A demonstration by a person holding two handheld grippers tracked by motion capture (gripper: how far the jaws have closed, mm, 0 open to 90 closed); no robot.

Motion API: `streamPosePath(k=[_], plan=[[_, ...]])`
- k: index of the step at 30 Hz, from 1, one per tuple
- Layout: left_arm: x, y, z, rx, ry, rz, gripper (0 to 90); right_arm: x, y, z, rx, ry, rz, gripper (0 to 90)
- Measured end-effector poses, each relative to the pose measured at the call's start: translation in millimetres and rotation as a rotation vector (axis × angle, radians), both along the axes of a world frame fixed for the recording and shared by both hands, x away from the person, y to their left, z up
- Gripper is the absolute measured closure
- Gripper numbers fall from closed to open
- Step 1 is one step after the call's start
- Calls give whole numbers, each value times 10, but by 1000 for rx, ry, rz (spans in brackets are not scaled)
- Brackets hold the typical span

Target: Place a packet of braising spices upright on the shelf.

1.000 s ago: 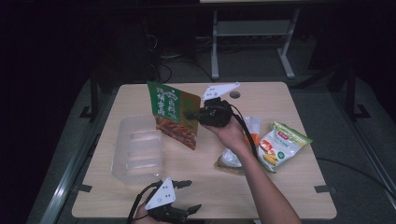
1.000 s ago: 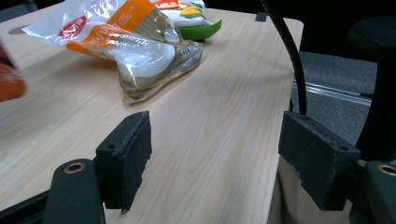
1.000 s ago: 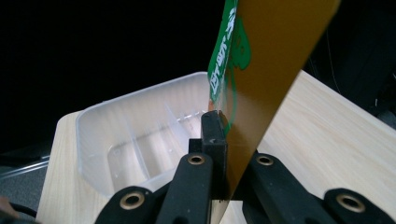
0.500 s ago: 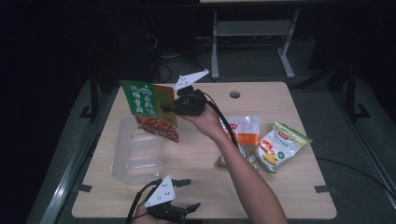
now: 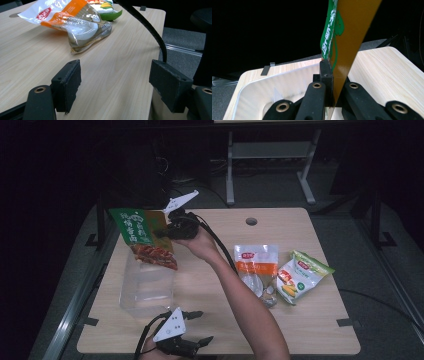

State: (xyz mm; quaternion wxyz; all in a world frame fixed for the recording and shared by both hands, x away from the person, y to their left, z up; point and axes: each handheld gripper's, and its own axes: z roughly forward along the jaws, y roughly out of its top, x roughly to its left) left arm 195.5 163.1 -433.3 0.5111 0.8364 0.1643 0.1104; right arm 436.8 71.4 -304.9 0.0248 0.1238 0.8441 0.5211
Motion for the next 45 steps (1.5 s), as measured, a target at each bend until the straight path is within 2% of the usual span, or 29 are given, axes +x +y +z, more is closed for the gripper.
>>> streamPosePath(k=[7, 11, 13, 15, 21, 22, 23, 24, 28, 35, 39, 40, 41, 42, 45], plan=[[-8, -3, 3, -2, 1, -3, 255, 79, 109, -130, 1, 24, -3, 900], [-5, -9, 1, 2, 1, -7, 255, 109, 110, -149, 26, 39, -19, 900], [-9, -16, 1, 2, -2, -8, 255, 119, 109, -157, 45, 67, -21, 900], [-11, -21, 1, 4, -3, -9, 254, 116, 122, -163, 31, 53, -26, 900], [-16, -35, -2, 5, -3, -13, 255, 148, 170, -234, 15, 69, -25, 900], [-14, -31, 1, 8, -5, -14, 255, 164, 210, -293, -19, 63, -16, 899], [-14, -31, 1, 8, -5, -14, 254, 164, 210, -293, -19, 63, -16, 899], [-11, -25, 4, 7, -5, -11, 254, 178, 243, -361, -44, 62, -6, 899], [-9, -17, 5, 2, -6, -9, 255, 221, 207, -420, -15, 83, -16, 898], [-25, -36, 1, 8, -6, -14, 254, 258, 156, -435, -10, 89, -54, 895], [-30, -36, 3, 7, -8, -15, 255, 253, 148, -437, -6, 88, -66, 843], [-32, -36, 3, 8, -10, -16, 255, 248, 121, -443, 3, 101, -77, 768], [-32, -36, 3, 8, -10, -16, 254, 248, 121, -443, 3, 101, -77, 768], [-35, -39, 0, 9, -10, -17, 255, 250, 86, -443, 7, 113, -86, 693], [-40, -43, -2, 11, -12, -19, 254, 250, 29, -447, 24, 132, -95, 667]])
